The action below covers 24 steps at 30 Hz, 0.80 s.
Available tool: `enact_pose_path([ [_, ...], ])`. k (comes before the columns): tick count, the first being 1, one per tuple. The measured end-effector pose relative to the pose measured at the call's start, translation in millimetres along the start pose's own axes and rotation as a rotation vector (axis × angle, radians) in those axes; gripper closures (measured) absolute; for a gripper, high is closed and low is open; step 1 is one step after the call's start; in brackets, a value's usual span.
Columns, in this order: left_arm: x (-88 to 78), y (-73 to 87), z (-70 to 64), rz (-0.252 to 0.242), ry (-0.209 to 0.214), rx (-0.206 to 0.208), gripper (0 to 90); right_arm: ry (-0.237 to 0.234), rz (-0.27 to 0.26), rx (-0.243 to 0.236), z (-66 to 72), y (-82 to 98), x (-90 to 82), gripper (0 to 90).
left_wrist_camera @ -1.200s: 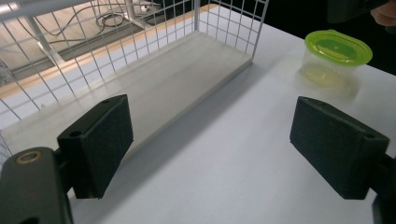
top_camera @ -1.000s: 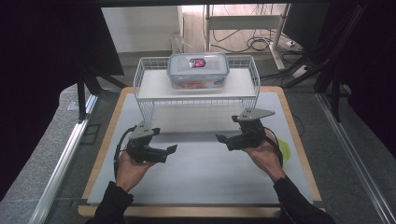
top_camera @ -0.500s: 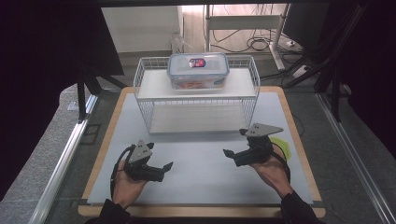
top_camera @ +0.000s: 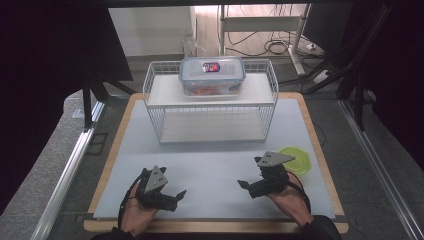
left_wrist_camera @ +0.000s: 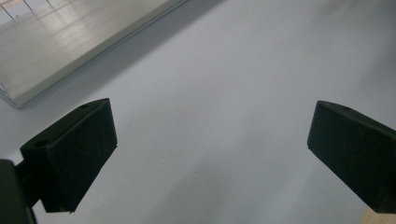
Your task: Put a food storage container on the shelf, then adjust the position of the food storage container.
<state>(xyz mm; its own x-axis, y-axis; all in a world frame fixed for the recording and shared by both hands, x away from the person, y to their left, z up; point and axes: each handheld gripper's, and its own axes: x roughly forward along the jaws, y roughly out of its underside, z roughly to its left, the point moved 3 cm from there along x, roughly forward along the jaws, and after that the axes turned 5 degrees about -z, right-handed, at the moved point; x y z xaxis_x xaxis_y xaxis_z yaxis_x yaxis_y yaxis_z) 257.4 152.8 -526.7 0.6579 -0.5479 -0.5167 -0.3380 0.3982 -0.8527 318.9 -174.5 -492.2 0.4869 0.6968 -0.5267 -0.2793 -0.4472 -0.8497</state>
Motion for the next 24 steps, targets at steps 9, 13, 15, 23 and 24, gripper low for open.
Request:
enact_pose_path([
  [9, -2.8, 0.1, 0.9, -0.028, 0.005, -0.005, 1.1, 0.047, 0.029, 0.078, -10.7, 7.1, -5.3, 2.0],
  [13, -3.3, 0.0, 1.6, -0.034, 0.006, -0.013, 1.2, 0.052, 0.03, 0.134, -17.7, 7.0, -12.0, 19.2],
  [15, -3.1, 0.0, 1.7, -0.033, 0.006, -0.012, 1.4, 0.056, 0.02, 0.131, -20.6, 5.9, -17.2, 28.9],
  [23, -0.5, 1.9, 0.7, -0.015, 0.018, -0.005, 1.8, 0.114, 0.041, 0.119, -46.7, 7.7, -41.1, 78.3],
  [24, -0.5, 1.6, 0.2, -0.017, 0.018, -0.006, 1.9, 0.124, 0.036, 0.125, -49.8, 7.9, -44.1, 81.0],
])
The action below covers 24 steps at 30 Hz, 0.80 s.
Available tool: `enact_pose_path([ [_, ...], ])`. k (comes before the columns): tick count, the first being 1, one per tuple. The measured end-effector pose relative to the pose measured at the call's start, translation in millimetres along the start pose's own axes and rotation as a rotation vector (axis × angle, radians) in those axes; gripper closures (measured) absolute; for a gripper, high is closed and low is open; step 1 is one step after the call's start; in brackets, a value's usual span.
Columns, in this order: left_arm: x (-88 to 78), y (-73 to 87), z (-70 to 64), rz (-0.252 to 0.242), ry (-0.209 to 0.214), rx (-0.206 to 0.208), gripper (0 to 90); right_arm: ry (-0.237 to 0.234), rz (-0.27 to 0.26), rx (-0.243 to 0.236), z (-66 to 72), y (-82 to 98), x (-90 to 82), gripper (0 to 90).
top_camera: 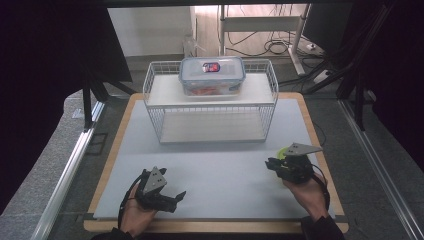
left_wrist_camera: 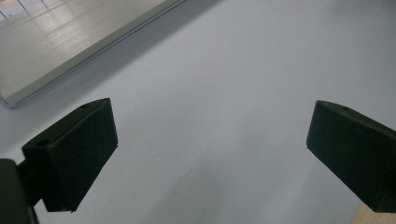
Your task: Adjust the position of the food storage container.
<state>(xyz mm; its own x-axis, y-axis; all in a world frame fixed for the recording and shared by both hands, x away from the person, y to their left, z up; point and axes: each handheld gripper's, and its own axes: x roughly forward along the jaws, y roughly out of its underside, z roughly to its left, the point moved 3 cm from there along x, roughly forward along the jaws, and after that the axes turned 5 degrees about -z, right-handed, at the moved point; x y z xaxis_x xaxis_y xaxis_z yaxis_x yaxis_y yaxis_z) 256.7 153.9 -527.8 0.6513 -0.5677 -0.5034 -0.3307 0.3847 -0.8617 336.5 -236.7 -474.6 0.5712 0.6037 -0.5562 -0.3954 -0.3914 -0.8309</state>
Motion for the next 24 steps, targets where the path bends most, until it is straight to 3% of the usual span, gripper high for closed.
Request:
enact_pose_path([
  [4, 1.8, 1.3, -0.2, 0.015, 0.007, 0.003, 2.0, 0.094, -0.035, 0.031, -20.8, 0.3, -15.1, 89.9],
  [13, 3.9, 2.3, -2.1, 0.031, 0.015, 0.025, 2.4, 0.272, -0.061, 0.167, -76.3, 16.4, -40.6, 89.9],
  [16, 4.7, 2.6, -2.7, 0.039, 0.02, 0.033, 2.4, 0.321, -0.052, 0.187, -89.2, 23.2, -45.1, 89.9],
  [24, 5.7, 2.5, -4.5, 0.042, 0.025, 0.042, 2.4, 0.378, 0.01, 0.224, -107.7, 38.6, -43.7, 89.9],
])
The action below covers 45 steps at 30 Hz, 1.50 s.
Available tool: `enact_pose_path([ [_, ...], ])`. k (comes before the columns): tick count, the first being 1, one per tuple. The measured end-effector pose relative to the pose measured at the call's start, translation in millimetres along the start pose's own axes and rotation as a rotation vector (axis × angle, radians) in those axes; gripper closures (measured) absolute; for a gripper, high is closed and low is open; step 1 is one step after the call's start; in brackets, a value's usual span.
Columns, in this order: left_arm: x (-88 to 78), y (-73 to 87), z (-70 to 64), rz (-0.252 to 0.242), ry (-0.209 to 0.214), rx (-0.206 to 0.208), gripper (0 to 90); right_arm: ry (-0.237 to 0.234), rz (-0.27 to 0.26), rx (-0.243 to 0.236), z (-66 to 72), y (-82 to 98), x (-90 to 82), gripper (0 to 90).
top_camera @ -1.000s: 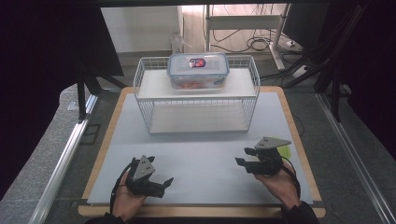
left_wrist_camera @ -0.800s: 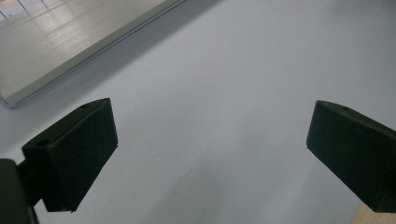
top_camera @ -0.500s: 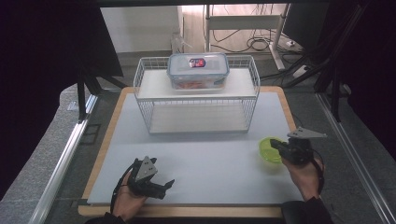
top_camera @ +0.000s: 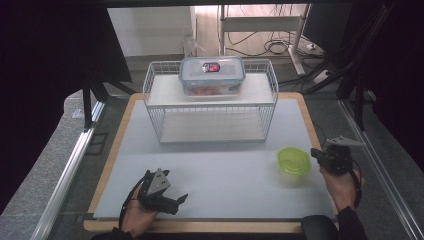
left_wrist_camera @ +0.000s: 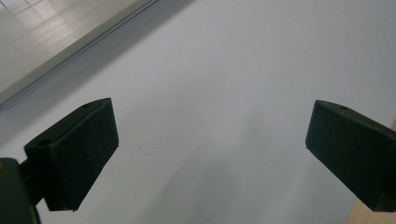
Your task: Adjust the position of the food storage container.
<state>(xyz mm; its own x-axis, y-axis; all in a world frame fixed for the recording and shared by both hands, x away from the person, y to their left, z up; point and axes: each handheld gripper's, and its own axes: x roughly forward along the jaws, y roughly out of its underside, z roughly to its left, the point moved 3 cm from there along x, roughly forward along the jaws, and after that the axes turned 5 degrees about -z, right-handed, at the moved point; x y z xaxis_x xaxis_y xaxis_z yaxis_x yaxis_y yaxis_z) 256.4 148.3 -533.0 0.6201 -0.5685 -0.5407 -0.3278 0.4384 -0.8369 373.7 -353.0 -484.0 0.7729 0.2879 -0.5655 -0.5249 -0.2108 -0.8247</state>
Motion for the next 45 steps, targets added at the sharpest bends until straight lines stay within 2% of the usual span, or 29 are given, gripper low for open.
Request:
enact_pose_path([
  [2, -0.1, 0.1, 0.3, 0.0, -0.001, 0.0, 2.5, 0.013, 0.024, 0.0, -1.5, 3.3, 4.2, 89.9],
  [7, -0.9, 0.1, 1.1, -0.001, -0.001, -0.004, 2.7, 0.004, 0.067, 0.002, 0.0, 7.9, 11.1, 89.9],
  [16, 0.3, 0.5, 0.2, 0.005, 0.002, 0.0, 3.0, -0.01, 0.074, 0.042, -2.1, 10.4, 9.6, 90.0],
  [18, 0.2, 0.6, -0.2, 0.013, 0.002, 0.004, 3.1, 0.005, 0.087, 0.037, -3.5, 11.2, 9.4, 89.9],
  [22, 0.9, 0.7, -0.6, 0.016, 0.002, 0.009, 3.2, 0.001, 0.102, 0.057, -7.9, 14.6, 9.4, 89.9],
  [30, 1.3, 1.0, -0.9, 0.019, 0.002, 0.01, 3.2, -0.044, 0.145, 0.056, -1.3, 18.8, 15.4, 89.9],
  [41, 2.7, 1.1, -1.7, 0.025, 0.007, 0.013, 3.4, -0.099, 0.169, 0.06, 10.4, 21.4, 23.4, 89.9],
  [45, 3.4, 1.3, -2.1, 0.029, 0.007, 0.015, 3.4, -0.129, 0.181, 0.044, 16.9, 21.7, 27.7, 89.9],
])
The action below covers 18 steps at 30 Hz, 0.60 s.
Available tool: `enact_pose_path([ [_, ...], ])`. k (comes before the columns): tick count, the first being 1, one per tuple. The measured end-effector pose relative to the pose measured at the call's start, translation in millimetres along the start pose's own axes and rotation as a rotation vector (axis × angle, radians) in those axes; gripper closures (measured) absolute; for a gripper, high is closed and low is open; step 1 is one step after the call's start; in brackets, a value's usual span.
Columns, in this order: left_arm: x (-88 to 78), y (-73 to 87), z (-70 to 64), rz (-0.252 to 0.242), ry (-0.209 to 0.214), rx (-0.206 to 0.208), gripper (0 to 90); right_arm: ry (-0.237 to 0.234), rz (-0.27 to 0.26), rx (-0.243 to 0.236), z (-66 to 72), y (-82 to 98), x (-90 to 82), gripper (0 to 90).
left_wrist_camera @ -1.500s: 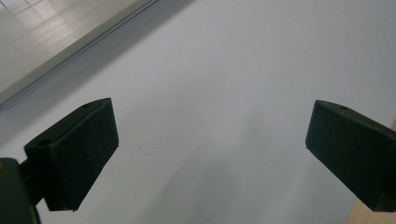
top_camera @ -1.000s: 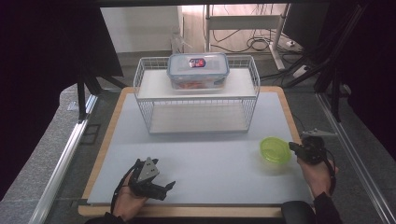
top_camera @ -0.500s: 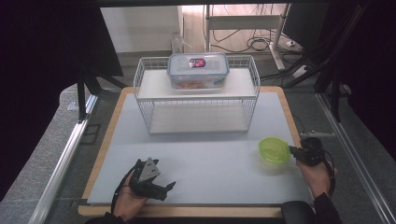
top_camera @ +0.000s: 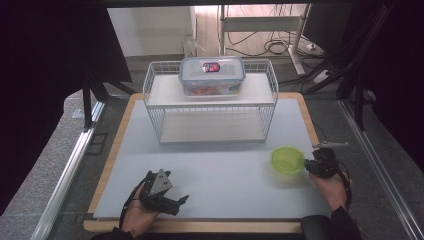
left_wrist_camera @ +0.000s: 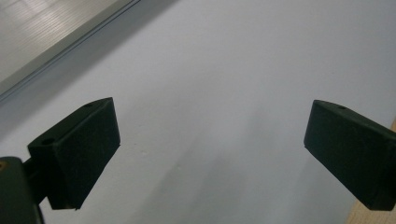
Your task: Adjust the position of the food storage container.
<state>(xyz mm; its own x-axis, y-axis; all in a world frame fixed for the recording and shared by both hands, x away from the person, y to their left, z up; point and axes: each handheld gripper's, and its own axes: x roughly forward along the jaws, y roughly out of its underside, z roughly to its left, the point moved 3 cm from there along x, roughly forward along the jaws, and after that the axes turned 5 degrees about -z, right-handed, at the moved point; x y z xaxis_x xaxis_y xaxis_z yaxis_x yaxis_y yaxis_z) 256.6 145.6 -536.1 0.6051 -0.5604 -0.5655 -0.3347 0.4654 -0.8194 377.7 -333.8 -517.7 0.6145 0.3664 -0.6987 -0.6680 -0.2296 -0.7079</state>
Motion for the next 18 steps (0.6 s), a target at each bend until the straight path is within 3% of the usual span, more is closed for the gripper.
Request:
enact_pose_path([
  [18, 2.6, 0.2, -1.3, 0.008, 0.001, 0.003, 3.5, -0.112, 0.002, -0.043, 32.8, -11.8, 23.1, 89.9],
])
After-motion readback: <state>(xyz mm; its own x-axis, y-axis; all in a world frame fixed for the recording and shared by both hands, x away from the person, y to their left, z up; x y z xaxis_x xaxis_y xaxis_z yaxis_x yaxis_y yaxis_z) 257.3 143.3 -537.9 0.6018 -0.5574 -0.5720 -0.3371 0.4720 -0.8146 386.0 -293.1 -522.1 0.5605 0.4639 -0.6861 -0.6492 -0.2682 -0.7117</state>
